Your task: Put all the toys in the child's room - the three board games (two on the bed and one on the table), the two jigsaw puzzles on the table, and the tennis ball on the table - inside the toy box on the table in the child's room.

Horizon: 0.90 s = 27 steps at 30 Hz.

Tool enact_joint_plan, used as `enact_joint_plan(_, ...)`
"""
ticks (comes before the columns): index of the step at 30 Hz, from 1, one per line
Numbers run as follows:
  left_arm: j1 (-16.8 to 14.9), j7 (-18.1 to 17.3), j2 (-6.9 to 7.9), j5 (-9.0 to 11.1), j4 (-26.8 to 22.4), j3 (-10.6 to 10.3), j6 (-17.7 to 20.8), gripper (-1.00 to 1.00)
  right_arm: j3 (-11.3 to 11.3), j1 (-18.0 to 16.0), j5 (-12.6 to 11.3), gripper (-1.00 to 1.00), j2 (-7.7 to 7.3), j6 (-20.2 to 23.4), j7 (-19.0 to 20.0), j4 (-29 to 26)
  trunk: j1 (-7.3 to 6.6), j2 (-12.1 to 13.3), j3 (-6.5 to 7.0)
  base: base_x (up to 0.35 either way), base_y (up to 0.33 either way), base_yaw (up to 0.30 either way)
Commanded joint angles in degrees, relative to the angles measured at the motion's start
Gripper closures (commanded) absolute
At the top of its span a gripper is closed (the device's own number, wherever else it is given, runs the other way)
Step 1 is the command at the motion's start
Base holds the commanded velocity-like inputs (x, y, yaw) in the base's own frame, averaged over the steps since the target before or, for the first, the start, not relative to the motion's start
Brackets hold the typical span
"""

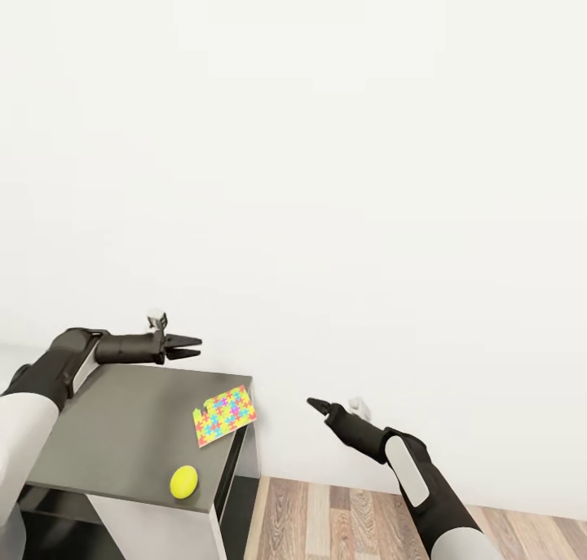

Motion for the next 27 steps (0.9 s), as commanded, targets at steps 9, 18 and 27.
enact_joint_plan(9,11.1,-0.1,-0.76,0.6,-27.0,-1.0,8.2,-1.0,-0.3,-0.1,-0.7,-1.0,0.08,0.0,-1.4,0.0,2.01,-3.7,-1.74,0.0,0.0,0.0)
enact_joint_plan(18,13.7,-0.1,-0.61,0.4,-31.8,-1.2,8.3,-1.0,-0.2,-1.7,-0.9,-1.0,0.67,6.8,-1.1,1.5,3.99,-7.3,-3.36,0.0,0.0,0.0)
enact_joint_plan(27,14.3,-0.1,-0.24,0.4,-32.7,-1.1,8.3,-1.0,-0.2,-4.4,-0.5,-1.0,2.73,7.8,-0.8,6.1,5.97,-11.0,-4.97,0.0,0.0,0.0)
